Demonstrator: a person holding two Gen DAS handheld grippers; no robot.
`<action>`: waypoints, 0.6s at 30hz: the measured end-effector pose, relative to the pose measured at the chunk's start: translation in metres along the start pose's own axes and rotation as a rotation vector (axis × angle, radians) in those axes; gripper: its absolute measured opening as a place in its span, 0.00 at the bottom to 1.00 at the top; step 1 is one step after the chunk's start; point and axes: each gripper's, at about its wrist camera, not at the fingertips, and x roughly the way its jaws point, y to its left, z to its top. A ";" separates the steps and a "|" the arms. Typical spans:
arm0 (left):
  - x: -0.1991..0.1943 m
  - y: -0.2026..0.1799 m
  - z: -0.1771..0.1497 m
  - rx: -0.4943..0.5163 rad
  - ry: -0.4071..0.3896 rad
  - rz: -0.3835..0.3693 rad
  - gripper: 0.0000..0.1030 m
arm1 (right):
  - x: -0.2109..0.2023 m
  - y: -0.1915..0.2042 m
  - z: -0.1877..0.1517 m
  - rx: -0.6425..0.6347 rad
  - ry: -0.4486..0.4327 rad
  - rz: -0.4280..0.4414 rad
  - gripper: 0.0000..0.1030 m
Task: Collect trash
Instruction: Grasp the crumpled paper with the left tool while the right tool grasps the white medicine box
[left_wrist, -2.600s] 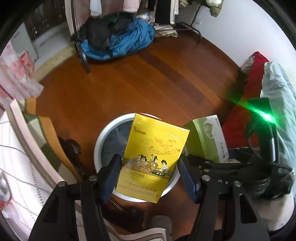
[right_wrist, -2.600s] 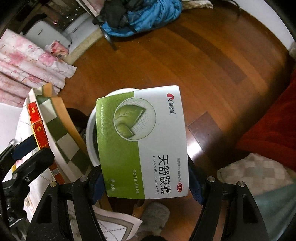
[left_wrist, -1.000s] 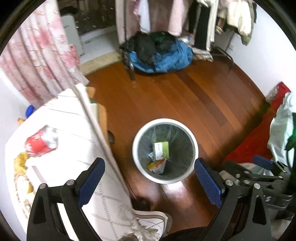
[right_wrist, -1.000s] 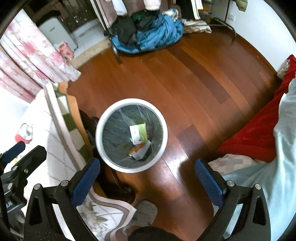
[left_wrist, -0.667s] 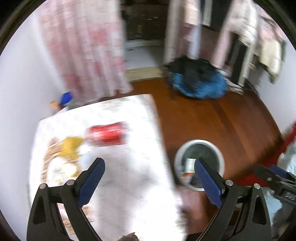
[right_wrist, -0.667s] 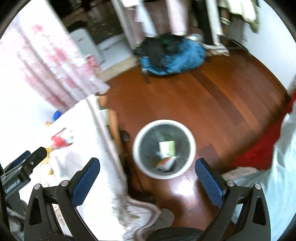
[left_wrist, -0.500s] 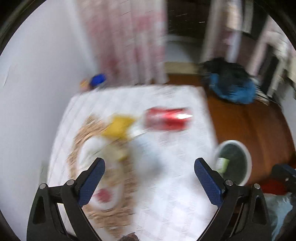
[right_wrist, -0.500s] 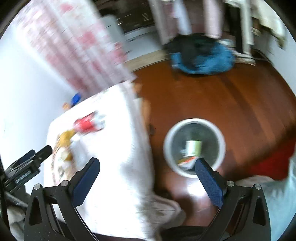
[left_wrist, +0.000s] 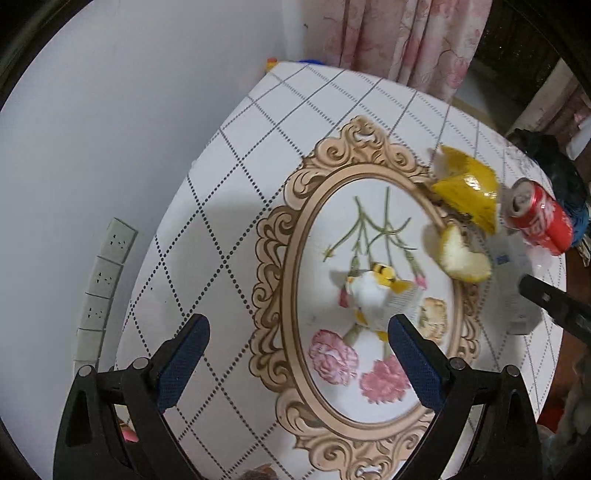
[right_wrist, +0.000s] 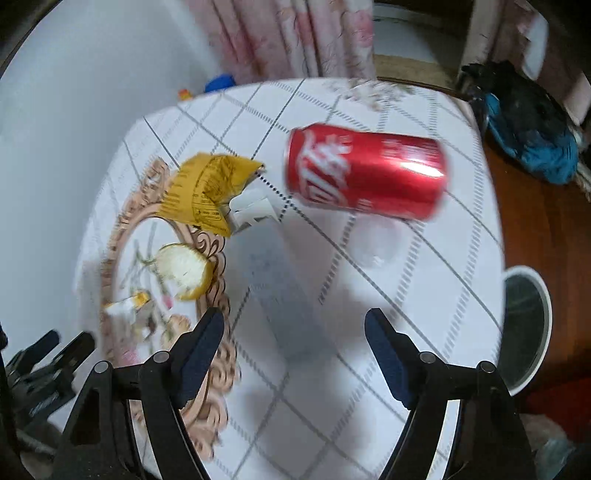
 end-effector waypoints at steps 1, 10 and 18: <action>0.003 0.002 0.000 0.000 0.004 -0.005 0.96 | 0.012 0.004 0.005 -0.007 0.013 -0.011 0.77; 0.017 -0.020 -0.011 0.061 0.012 -0.176 0.96 | 0.020 -0.007 -0.018 0.007 0.051 -0.033 0.44; 0.049 -0.040 0.002 0.076 0.022 -0.218 0.95 | 0.008 -0.042 -0.070 0.155 0.042 0.025 0.44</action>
